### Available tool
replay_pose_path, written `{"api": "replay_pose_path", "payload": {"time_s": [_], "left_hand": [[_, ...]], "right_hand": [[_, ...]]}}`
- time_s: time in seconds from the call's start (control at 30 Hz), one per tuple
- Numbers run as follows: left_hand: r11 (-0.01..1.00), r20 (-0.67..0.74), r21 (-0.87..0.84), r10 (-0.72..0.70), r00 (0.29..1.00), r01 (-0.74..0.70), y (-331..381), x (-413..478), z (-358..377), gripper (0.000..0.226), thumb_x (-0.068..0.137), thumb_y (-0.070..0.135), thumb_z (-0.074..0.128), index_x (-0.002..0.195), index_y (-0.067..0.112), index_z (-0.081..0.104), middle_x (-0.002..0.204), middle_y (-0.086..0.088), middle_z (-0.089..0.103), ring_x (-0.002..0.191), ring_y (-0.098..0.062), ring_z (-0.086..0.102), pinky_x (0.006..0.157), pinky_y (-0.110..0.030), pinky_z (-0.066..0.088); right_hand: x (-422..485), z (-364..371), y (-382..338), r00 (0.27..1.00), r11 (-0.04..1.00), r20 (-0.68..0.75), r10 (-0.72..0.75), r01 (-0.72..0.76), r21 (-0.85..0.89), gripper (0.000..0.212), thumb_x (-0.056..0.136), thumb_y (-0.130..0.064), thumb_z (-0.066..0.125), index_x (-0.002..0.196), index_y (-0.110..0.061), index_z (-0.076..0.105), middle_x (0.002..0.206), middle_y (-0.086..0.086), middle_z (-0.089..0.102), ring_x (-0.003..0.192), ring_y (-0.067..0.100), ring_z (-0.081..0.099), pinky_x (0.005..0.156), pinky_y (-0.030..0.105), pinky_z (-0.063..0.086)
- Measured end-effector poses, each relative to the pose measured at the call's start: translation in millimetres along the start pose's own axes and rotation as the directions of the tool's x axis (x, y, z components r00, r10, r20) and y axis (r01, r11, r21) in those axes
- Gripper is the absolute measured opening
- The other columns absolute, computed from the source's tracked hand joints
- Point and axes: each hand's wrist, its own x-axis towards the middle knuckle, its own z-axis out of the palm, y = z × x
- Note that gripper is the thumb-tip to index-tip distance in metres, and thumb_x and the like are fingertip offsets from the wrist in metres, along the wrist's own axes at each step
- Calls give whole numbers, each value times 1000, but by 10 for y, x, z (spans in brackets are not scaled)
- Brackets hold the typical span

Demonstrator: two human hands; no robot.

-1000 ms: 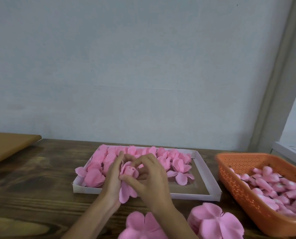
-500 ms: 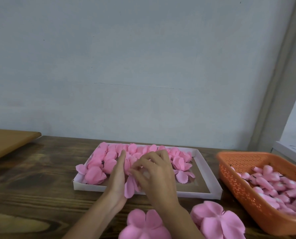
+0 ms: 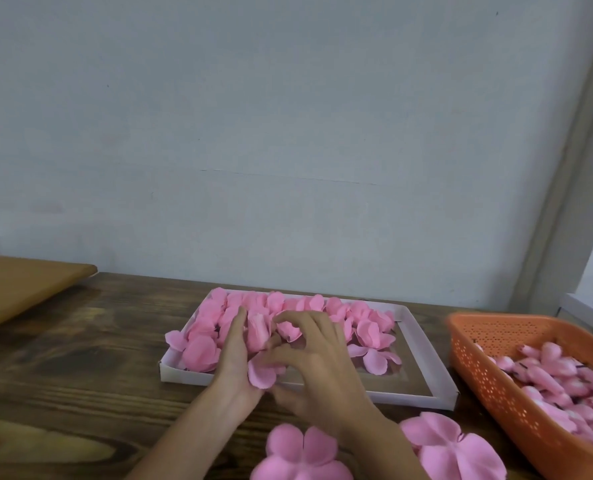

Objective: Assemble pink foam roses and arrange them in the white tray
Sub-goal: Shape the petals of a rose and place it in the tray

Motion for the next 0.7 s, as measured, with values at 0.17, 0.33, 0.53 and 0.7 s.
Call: {"api": "replay_pose_path", "payload": {"time_s": [0.17, 0.33, 0.53, 0.7], "left_hand": [[996, 161, -70, 60, 985, -49, -36, -43, 63, 80, 93, 70, 53, 118, -3, 71, 100, -22, 69, 91, -38, 70, 75, -44, 57], [996, 242, -81, 61, 968, -43, -51, -94, 109, 82, 91, 70, 56, 130, -2, 64, 113, -21, 74, 93, -36, 71, 84, -47, 60], [997, 380, 14, 66, 923, -77, -100, -105, 43, 85, 89, 71, 62, 128, -4, 70, 127, -24, 60, 117, -34, 60, 105, -44, 49], [975, 502, 103, 121, 856, -198, -87, -96, 33, 59, 79, 42, 91, 114, -2, 71, 93, -12, 70, 91, -23, 70, 80, -34, 60]], "right_hand": [[11, 38, 12, 992, 997, -108, 67, -62, 45, 18, 83, -31, 73, 93, -46, 76, 128, -15, 56, 120, 15, 47, 90, 42, 42], [27, 78, -20, 948, 942, -185, 258, -205, 265, 17, 86, -54, 74, 89, -37, 77, 118, -28, 52, 114, 6, 49, 94, 36, 44], [48, 61, -104, 889, 835, -184, 419, -297, 462, 11, 81, -44, 78, 89, -36, 76, 104, -20, 54, 97, 13, 59, 74, 21, 50], [42, 42, -161, 842, 847, -265, 470, -347, 402, 21, 79, -30, 74, 92, -40, 62, 96, -17, 51, 82, 12, 60, 65, 24, 51]]}}
